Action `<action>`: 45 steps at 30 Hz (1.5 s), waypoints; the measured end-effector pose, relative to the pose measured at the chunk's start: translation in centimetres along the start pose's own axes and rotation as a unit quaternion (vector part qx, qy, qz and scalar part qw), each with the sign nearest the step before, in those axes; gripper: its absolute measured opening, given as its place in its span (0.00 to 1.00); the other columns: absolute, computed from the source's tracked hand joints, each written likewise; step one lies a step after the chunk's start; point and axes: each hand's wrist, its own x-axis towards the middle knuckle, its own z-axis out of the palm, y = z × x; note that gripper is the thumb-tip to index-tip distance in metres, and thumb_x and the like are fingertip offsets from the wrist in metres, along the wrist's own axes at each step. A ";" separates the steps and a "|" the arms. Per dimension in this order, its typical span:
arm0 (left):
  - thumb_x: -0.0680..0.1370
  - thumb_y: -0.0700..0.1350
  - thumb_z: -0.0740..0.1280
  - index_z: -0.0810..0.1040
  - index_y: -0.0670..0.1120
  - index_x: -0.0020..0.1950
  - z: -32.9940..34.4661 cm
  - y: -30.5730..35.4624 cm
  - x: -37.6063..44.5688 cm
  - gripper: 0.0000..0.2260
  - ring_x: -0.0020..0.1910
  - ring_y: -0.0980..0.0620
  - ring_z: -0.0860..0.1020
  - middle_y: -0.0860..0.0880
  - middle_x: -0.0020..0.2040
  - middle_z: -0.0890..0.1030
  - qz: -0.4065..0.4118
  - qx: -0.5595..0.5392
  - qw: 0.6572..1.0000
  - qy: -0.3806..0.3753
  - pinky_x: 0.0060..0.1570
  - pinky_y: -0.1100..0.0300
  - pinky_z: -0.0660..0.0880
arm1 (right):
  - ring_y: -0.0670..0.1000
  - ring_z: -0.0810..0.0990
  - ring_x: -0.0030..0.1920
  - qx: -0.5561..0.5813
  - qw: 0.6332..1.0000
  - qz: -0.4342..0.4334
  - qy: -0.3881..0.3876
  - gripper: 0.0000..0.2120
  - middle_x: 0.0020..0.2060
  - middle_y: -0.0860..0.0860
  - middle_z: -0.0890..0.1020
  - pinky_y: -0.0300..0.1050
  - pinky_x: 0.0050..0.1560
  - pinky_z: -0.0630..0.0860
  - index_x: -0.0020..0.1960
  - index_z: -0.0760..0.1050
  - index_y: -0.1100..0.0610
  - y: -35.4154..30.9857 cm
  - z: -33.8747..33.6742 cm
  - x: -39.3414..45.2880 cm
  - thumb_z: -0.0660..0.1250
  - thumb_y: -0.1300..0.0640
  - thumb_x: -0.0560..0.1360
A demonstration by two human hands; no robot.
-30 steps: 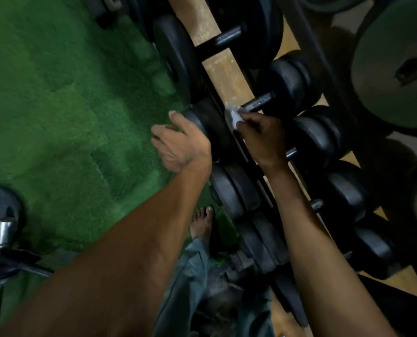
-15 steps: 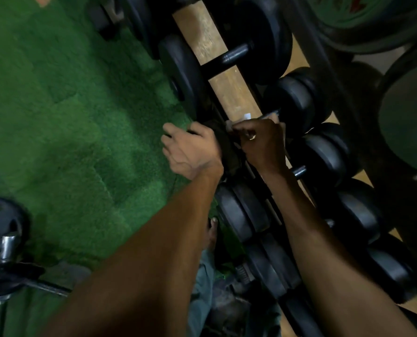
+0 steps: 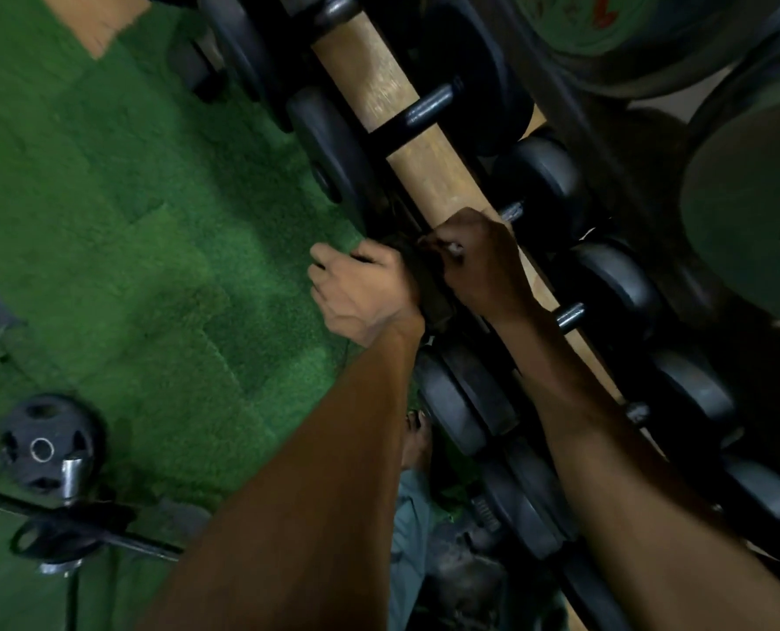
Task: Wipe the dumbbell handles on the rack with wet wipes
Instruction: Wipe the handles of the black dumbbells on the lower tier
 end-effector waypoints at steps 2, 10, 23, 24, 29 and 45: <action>0.75 0.50 0.59 0.75 0.41 0.59 0.0 0.0 0.1 0.17 0.54 0.37 0.79 0.40 0.54 0.80 0.001 -0.001 1.000 0.002 0.48 0.45 0.74 | 0.55 0.82 0.49 0.048 0.998 -0.008 0.048 0.10 0.46 0.51 0.83 0.51 0.49 0.78 0.48 0.86 0.55 0.1 -0.3 -1.3 0.70 0.66 0.72; 0.74 0.50 0.57 0.75 0.41 0.56 0.2 -0.1 -0.1 0.17 0.53 0.36 0.79 0.40 0.52 0.79 0.010 0.000 1.000 0.010 0.46 0.45 0.73 | 0.48 0.82 0.47 0.204 0.938 0.266 0.084 0.08 0.43 0.46 0.82 0.34 0.43 0.76 0.48 0.76 0.55 -0.5 1.1 -5.5 0.71 0.66 0.74; 0.75 0.50 0.58 0.74 0.41 0.56 0.2 -0.1 0.0 0.17 0.53 0.36 0.78 0.39 0.52 0.79 0.012 -0.003 1.000 0.002 0.48 0.45 0.74 | 0.35 0.77 0.27 0.411 0.810 0.417 -0.003 0.15 0.38 0.48 0.74 0.28 0.29 0.71 0.69 0.72 0.71 -0.1 1.5 -3.2 0.58 0.68 0.83; 0.75 0.50 0.58 0.74 0.41 0.56 0.2 -0.1 0.0 0.17 0.53 0.36 0.78 0.39 0.52 0.79 0.011 -0.003 1.000 0.002 0.48 0.45 0.74 | 0.34 0.77 0.26 0.405 0.815 0.414 -0.008 0.13 0.38 0.48 0.75 0.28 0.28 0.71 0.65 0.74 0.68 -0.1 1.5 -3.3 0.59 0.68 0.83; 0.74 0.51 0.57 0.75 0.41 0.56 0.3 -0.1 -0.1 0.18 0.52 0.37 0.78 0.40 0.51 0.79 0.009 -0.010 1.000 0.008 0.47 0.45 0.74 | 0.48 0.84 0.36 0.428 0.803 0.413 0.032 0.07 0.37 0.51 0.86 0.42 0.39 0.79 0.46 0.83 0.57 0.0 1.7 -3.6 0.70 0.67 0.76; 0.74 0.49 0.59 0.75 0.41 0.55 0.4 -0.1 -0.1 0.16 0.53 0.37 0.78 0.40 0.51 0.79 0.011 -0.003 1.000 0.011 0.47 0.46 0.73 | 0.61 0.81 0.53 0.768 0.473 0.421 0.096 0.21 0.55 0.64 0.83 0.49 0.59 0.78 0.58 0.79 0.70 -1.0 -0.9 -1.4 0.59 0.59 0.74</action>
